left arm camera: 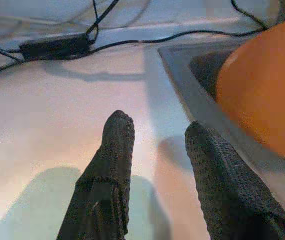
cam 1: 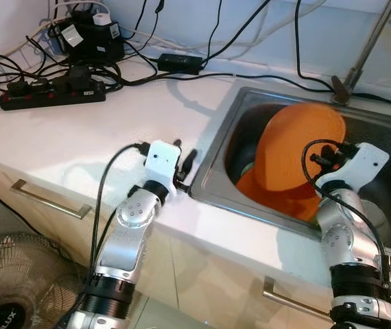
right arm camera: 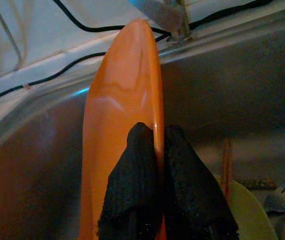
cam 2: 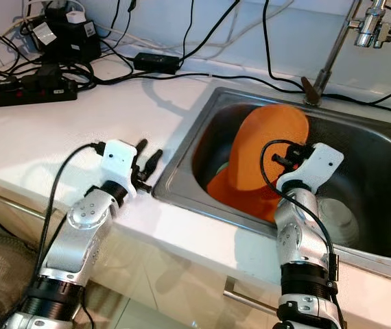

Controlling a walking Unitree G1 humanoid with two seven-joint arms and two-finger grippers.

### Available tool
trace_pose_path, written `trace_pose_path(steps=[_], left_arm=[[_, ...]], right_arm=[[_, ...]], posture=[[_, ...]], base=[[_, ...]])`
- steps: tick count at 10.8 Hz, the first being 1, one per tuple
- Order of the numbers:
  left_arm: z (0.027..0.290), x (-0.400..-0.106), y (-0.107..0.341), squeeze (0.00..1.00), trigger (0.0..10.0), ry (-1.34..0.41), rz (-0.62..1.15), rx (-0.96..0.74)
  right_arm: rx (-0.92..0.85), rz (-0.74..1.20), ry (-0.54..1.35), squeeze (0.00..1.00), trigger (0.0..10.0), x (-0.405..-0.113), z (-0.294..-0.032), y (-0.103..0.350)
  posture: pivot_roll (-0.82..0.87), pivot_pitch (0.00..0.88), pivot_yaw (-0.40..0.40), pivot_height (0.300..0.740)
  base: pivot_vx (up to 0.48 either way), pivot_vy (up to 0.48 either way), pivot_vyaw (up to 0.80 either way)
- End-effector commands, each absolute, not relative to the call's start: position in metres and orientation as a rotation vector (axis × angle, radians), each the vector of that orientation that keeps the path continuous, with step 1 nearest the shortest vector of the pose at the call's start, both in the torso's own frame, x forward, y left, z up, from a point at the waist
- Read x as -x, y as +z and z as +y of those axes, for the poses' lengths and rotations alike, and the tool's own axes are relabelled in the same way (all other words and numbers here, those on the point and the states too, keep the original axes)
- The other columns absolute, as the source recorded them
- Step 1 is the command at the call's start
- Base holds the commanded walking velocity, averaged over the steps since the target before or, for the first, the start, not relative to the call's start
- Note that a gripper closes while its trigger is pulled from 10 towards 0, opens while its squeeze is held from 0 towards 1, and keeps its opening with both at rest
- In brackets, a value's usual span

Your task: Kitchen organization

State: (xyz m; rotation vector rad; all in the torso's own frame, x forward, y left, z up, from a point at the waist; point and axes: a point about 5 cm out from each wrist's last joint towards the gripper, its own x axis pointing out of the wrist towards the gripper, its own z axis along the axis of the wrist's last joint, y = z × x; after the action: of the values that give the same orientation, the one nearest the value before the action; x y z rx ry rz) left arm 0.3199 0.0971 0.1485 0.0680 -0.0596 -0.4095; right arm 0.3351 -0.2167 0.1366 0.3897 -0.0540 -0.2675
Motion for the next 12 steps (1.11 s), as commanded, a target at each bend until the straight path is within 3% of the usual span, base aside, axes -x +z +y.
trace_pose_path(steps=[1,5,6,7,8,9,11,12], left_arm=[[0.097,-0.319,0.147,0.0,10.0,-0.424,-0.072,-0.028],[0.084,-0.312,0.145,0.0,10.0,-0.509,-0.005,0.048],[0.084,-0.311,0.145,0.0,10.0,-0.513,-0.004,0.048],[0.084,-0.31,0.145,0.0,10.0,-0.514,0.0,0.052],[0.084,-0.31,0.146,0.0,10.0,-0.517,0.003,0.054],[0.084,-0.309,0.146,0.0,10.0,-0.517,0.003,0.053],[0.085,-0.31,0.148,0.0,10.0,-0.514,0.007,0.048],[0.086,-0.31,0.148,0.0,10.0,-0.513,0.009,0.045]], right_arm=[[-0.415,-0.057,-0.25,0.0,10.0,-0.336,-0.214,0.137],[-0.44,0.017,-0.176,0.0,10.0,-0.336,-0.197,0.124],[-0.447,0.028,-0.167,0.61,10.0,-0.336,-0.194,0.122],[-0.442,0.038,-0.162,0.89,10.0,-0.336,-0.193,0.121],[-0.436,0.054,-0.159,0.85,10.0,-0.336,-0.191,0.118],[-0.429,0.058,-0.159,0.31,10.0,-0.336,-0.192,0.118],[-0.413,0.056,-0.161,0.0,10.0,-0.336,-0.192,0.119],[-0.405,0.049,-0.161,0.0,10.0,-0.337,-0.193,0.12]], posture=[[0.2,0.043,-0.012,0.74],[0.2,0.054,-0.01,0.74],[0.21,0.056,-0.01,0.74],[0.21,0.058,-0.01,0.74],[0.21,0.06,-0.011,0.74],[0.21,0.062,-0.01,0.74],[0.21,0.066,-0.01,0.74],[0.21,0.067,-0.01,0.74]], base=[[0.0,0.0,0.0],[0.0,0.0,0.0],[0.0,0.0,0.0],[0.0,0.0,0.0],[0.0,0.0,0.0],[0.0,0.0,0.0],[0.0,0.0,0.0],[0.0,0.0,0.0]])
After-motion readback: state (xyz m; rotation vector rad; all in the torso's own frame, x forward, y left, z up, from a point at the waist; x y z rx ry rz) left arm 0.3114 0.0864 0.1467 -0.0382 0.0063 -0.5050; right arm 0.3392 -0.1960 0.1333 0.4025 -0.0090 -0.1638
